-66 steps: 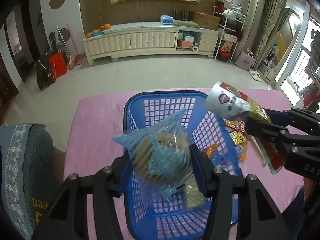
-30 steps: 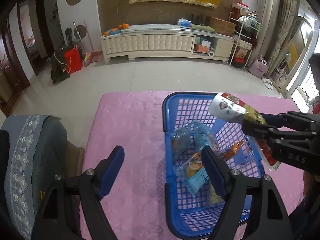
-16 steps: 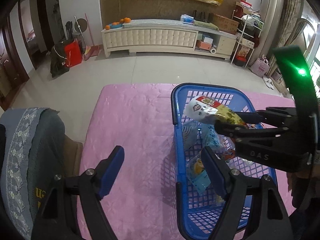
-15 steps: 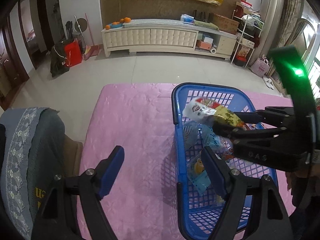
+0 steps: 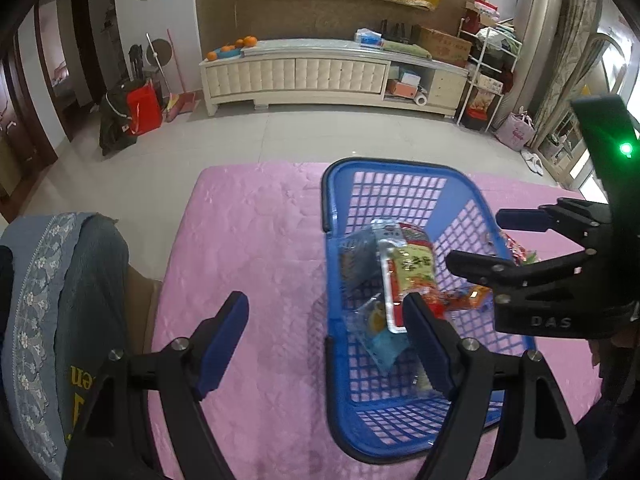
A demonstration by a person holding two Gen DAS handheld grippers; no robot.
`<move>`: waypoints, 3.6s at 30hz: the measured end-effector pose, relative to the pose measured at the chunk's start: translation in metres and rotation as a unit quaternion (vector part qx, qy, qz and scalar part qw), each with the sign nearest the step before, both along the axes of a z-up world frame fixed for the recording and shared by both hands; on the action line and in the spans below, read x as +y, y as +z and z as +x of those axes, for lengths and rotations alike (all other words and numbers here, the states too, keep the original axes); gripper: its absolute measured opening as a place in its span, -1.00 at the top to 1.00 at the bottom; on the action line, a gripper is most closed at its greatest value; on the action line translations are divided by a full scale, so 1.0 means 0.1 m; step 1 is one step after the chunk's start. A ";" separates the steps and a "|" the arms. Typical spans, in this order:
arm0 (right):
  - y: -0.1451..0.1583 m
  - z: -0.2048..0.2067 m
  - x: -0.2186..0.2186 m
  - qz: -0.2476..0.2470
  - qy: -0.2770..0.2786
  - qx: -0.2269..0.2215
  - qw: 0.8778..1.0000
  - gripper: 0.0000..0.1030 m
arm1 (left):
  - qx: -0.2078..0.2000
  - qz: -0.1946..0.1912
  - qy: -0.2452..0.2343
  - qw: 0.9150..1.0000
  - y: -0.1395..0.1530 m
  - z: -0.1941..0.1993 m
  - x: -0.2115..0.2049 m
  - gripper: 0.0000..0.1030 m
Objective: Organize snacks
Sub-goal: 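Lower the red bag into the basket and open the right tool, then move both tools back to the snack pile and grasp the cracker pack with the right tool, then grasp the purple Doublemint tube with the left tool while the right tool holds the crackers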
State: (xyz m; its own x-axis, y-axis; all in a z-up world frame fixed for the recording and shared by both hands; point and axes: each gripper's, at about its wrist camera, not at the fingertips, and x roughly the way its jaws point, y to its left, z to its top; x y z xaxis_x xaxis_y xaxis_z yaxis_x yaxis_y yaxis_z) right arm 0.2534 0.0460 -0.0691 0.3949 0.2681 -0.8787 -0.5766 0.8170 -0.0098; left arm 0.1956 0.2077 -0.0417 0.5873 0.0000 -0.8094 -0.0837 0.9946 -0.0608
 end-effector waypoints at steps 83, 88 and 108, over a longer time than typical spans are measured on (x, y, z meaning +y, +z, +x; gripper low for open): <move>-1.27 0.25 -2.99 0.060 -0.104 0.026 0.993 -0.14 | 0.039 0.070 -0.134 0.988 -1.31 1.00 -2.58 -0.64; -1.25 0.24 -3.09 0.072 -0.121 0.031 0.990 -0.14 | 0.096 0.044 -0.137 0.985 -1.49 1.20 -2.50 -0.64; -1.16 0.25 -3.14 0.097 -0.115 0.036 0.988 -0.14 | 0.152 0.026 -0.198 0.968 -1.52 0.81 -2.92 -0.05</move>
